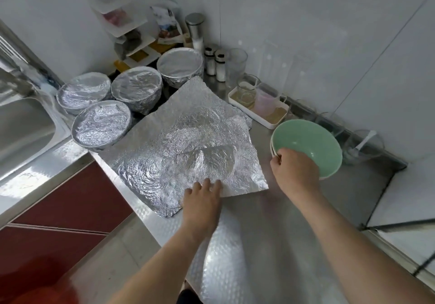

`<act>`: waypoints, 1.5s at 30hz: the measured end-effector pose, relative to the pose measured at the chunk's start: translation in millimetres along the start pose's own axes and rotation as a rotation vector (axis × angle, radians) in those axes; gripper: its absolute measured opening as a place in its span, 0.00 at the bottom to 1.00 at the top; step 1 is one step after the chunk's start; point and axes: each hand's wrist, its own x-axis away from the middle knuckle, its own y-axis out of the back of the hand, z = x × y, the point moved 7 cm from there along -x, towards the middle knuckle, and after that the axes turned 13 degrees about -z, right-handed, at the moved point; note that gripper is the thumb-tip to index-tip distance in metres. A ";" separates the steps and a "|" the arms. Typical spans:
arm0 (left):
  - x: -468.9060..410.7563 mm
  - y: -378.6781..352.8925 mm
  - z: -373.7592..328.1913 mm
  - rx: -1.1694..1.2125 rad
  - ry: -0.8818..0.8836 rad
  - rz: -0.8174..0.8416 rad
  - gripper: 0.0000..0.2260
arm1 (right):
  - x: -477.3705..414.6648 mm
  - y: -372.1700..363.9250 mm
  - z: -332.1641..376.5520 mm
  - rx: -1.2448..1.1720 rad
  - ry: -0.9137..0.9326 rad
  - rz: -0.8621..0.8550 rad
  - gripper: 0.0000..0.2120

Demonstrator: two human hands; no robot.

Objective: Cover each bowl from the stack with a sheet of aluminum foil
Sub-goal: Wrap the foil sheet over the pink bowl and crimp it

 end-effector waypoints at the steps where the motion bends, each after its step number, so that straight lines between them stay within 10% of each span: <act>1: -1.5 1.7 1.5 0.004 0.022 -0.014 0.20 | -0.6 3.0 0.5 0.018 0.017 -0.016 0.11; 16: -20.4 83.3 55.3 0.243 0.214 -0.438 0.05 | -10.0 25.2 -0.4 0.157 -0.080 -0.010 0.06; 31: -1.0 199.8 101.7 0.801 0.486 -0.968 0.09 | 19.9 73.4 40.7 -0.214 0.185 -0.563 0.07; 45: 15.2 155.5 122.6 1.811 1.003 -0.870 0.08 | 120.6 -19.2 84.7 -0.369 0.693 -0.156 0.06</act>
